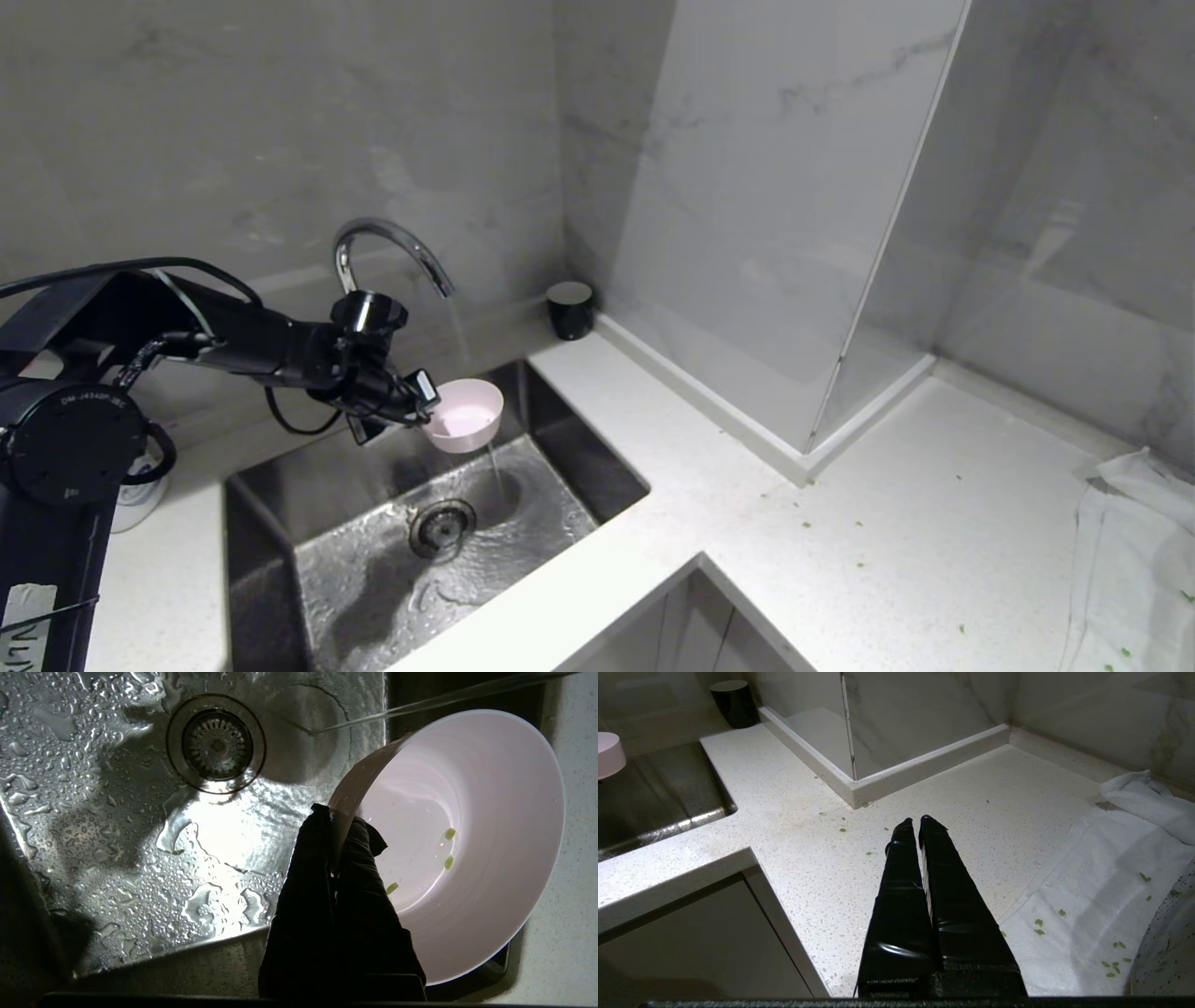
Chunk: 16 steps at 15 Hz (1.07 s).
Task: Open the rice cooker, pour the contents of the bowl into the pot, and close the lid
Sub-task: Fill a bowl with water from the tap
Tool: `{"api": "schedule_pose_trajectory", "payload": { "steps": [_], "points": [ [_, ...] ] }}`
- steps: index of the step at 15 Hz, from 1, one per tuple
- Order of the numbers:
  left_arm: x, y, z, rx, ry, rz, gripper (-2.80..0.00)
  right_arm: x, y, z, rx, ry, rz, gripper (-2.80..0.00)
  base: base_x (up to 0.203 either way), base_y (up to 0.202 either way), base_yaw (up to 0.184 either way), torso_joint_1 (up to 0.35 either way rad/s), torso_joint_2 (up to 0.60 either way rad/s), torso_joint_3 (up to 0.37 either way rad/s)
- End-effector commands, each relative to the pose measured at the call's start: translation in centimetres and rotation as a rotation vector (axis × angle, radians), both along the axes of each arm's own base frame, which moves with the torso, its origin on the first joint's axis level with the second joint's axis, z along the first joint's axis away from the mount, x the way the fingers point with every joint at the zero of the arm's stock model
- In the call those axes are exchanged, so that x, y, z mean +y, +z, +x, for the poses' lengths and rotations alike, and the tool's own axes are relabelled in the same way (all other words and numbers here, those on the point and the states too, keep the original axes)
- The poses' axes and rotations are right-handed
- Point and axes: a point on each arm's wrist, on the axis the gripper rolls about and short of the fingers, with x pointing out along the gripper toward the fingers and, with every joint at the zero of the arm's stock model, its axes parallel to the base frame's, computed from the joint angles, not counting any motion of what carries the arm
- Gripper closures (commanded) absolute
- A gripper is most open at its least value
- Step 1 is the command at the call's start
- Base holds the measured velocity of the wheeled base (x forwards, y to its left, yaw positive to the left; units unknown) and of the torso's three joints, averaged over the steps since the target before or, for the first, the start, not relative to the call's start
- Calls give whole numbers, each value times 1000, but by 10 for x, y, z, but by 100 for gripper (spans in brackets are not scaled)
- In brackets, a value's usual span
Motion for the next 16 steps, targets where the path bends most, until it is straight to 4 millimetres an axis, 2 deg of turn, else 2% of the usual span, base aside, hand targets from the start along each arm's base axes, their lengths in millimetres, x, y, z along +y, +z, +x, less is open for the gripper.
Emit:
{"api": "schedule_pose_trajectory", "payload": {
  "steps": [1,7,11,13,16],
  "points": [
    [2,-2,2,3,8,-4,0,0,0,0,1,1,0,0,0,0,0,0,0,0],
    [0,7,12,-45,23,-19,0,0,0,0,1,1,0,0,0,0,0,0,0,0],
    [-6,-3,23,-48,32,-35,0,0,0,0,1,1,0,0,0,0,0,0,0,0],
    [-6,1,31,-67,51,-50,0,0,0,0,1,1,0,0,0,0,0,0,0,0],
    [-7,9,31,-59,51,-52,0,0,-1,0,3,1,0,0,0,0,0,0,0,0]
  ]
}}
